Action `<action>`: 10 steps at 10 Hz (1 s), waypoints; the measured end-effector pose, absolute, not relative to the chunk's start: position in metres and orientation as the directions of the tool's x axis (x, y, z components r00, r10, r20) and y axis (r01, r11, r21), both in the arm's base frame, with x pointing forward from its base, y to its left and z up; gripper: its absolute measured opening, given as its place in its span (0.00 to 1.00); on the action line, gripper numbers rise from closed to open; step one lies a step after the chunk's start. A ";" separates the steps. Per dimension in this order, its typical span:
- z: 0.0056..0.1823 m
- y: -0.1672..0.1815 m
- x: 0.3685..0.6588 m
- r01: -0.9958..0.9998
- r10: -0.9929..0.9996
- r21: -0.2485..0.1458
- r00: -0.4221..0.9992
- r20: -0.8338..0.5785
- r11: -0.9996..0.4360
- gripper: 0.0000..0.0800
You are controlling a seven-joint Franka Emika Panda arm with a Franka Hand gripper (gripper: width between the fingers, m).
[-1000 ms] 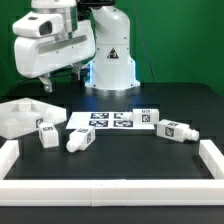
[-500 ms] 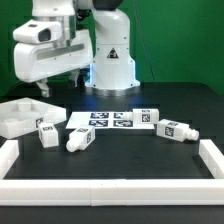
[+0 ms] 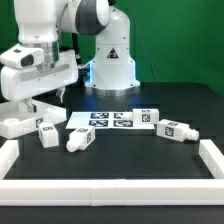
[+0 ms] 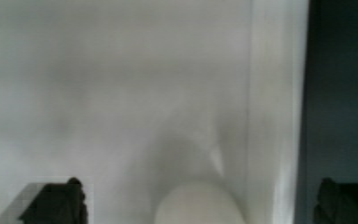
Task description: Assemble one leg
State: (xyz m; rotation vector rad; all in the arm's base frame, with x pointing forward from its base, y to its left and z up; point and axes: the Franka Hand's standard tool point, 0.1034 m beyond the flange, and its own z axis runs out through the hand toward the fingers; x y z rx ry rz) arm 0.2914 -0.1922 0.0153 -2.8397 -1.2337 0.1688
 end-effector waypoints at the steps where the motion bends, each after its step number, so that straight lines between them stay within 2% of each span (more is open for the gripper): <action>1: 0.011 -0.196 0.291 0.721 0.727 -0.086 0.681 -0.088 -0.687 0.81; 4: 0.009 -0.198 0.293 0.727 0.732 -0.088 0.675 -0.089 -0.681 0.81; 6: 0.009 -0.198 0.294 0.728 0.733 -0.087 0.674 -0.089 -0.680 0.78; 7: 0.009 -0.198 0.294 0.728 0.733 -0.086 0.674 -0.089 -0.680 0.55; 8: 0.009 -0.198 0.294 0.728 0.733 -0.086 0.674 -0.089 -0.680 0.55; 9: 0.009 -0.198 0.295 0.728 0.733 -0.086 0.674 -0.089 -0.680 0.30; 10: 0.009 -0.198 0.295 0.728 0.733 -0.085 0.674 -0.089 -0.680 0.13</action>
Offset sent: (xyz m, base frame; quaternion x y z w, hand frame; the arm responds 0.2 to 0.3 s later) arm 0.0000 0.0000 0.0000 0.0000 0.0000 0.0000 1.0000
